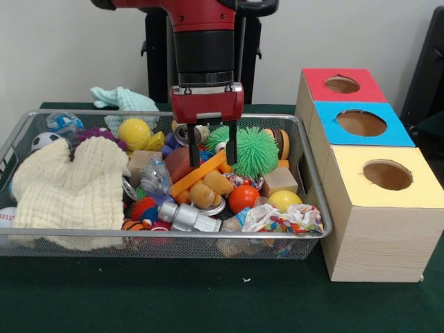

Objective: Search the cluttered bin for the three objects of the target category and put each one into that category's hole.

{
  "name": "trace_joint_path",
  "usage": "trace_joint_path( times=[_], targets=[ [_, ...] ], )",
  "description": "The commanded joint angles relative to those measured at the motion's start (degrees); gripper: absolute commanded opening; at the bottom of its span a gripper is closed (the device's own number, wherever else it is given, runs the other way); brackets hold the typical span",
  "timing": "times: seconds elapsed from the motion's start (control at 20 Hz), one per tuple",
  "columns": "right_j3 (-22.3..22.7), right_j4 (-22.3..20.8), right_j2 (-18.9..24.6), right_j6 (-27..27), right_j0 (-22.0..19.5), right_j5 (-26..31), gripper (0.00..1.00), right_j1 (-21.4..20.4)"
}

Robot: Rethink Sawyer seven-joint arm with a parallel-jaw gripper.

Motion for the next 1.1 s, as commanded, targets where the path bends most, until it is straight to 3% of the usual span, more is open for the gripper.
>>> trace_joint_path(
  times=[0.05,0.45,1.1],
  targets=[
    [-1.75,-3.19,-1.12,6.51,0.02,-4.23,1.00,2.19],
    [-2.30,-3.63,-2.08,6.73,0.36,-7.61,1.00,4.96],
    [-2.46,-2.85,-2.66,7.08,0.75,-9.25,1.00,6.14]
  ],
)
